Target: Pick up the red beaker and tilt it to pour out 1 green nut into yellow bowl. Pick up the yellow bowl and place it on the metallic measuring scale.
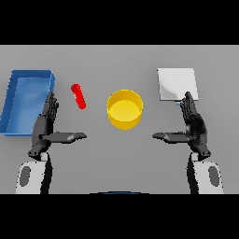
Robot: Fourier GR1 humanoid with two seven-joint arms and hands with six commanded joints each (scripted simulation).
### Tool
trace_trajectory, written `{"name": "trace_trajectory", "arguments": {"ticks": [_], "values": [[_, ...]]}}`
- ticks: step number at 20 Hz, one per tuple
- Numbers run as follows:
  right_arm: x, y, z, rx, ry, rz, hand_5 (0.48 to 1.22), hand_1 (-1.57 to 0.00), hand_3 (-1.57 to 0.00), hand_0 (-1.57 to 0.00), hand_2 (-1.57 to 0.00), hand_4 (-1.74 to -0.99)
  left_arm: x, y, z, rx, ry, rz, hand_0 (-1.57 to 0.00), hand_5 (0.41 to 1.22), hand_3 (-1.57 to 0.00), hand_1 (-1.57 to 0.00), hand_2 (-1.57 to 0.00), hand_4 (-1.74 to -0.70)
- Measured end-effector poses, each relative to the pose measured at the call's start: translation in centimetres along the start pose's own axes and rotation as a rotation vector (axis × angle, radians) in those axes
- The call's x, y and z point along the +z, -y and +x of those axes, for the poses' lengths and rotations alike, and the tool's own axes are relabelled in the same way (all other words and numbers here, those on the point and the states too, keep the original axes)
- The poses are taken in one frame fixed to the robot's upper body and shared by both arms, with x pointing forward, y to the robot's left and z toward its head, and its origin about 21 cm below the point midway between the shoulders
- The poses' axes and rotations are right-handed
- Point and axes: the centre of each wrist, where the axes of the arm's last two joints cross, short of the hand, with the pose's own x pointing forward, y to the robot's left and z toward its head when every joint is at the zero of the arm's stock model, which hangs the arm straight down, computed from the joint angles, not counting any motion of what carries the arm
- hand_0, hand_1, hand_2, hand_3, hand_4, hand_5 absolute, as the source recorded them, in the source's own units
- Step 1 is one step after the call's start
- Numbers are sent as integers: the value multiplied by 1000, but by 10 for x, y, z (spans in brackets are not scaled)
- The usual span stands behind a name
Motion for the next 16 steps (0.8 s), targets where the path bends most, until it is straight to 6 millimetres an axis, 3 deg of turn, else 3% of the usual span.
{"name": "trace_trajectory", "arguments": {"ticks": [6,7,9,12,16], "values": [[-3,-10,1,-3,-7,-1,578,1,1,1,1,-1071,0,2,-2,-5,-7,-8,1,660,1,1,1,-1141],[4,-9,5,150,85,8,577,1,1,1,1,-1072,11,-1,4,-83,50,-41,1,660,1,1,1,-1143],[16,-16,8,297,151,29,577,1,1,1,1,-1064,23,1,17,-160,81,-73,1,662,1,1,1,-1142],[23,-19,13,337,173,42,592,1,1,1,1,-1103,31,4,27,-192,61,-97,1,655,1,1,1,-1138],[21,-15,17,312,159,55,624,1,1,1,1,-1163,22,11,21,-203,-7,-114,1,648,1,1,1,-1136]]}}
